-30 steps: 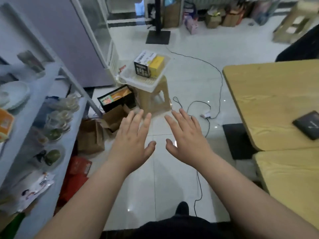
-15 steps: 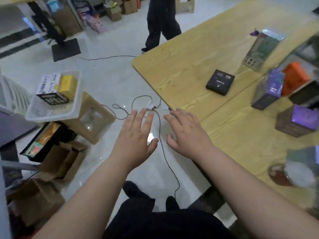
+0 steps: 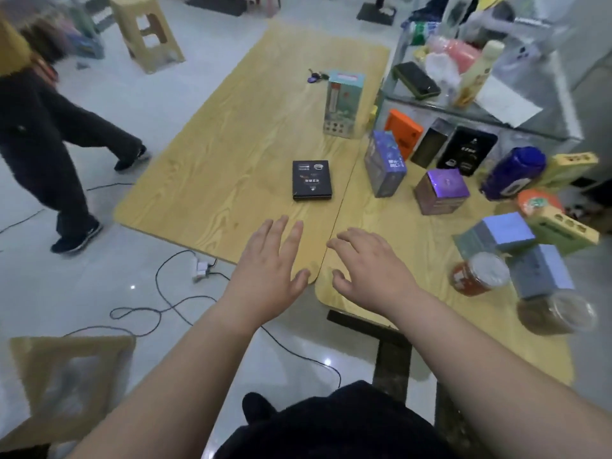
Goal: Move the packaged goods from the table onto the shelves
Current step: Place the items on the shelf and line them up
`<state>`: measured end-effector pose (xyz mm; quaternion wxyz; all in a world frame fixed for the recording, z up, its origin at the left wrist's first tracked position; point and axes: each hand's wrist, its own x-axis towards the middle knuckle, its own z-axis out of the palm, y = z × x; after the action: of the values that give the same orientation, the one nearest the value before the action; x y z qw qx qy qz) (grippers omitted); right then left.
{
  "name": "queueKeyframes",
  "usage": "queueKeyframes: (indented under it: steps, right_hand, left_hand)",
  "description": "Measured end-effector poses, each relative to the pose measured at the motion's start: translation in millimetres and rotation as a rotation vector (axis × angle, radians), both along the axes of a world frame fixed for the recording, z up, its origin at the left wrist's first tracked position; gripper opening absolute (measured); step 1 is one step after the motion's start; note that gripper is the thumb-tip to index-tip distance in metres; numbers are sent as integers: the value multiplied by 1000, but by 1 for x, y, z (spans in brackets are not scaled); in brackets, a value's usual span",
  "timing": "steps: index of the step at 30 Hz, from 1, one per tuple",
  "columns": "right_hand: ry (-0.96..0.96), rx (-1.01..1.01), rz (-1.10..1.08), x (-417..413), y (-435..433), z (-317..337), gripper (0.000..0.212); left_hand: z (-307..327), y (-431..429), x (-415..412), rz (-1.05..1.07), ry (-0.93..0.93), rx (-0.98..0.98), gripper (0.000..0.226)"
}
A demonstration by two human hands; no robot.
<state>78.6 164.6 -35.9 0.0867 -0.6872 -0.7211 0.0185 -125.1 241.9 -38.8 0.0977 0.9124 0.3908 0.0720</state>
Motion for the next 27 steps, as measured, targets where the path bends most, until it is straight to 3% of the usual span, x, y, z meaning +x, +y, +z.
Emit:
queueKeyframes:
  steps: [11, 17, 27]
  right_hand:
    - [93, -107, -378, 52, -28, -29, 54]
    - [163, -161, -529, 141, -10, -49, 52]
    - [368, -203, -959, 290, 84, -98, 96]
  left_hand:
    - [-23, 51, 81, -314, 93, -17, 80]
    - [-24, 88, 175, -366, 335, -64, 88]
    - [-57, 185, 329, -268, 443, 16, 100]
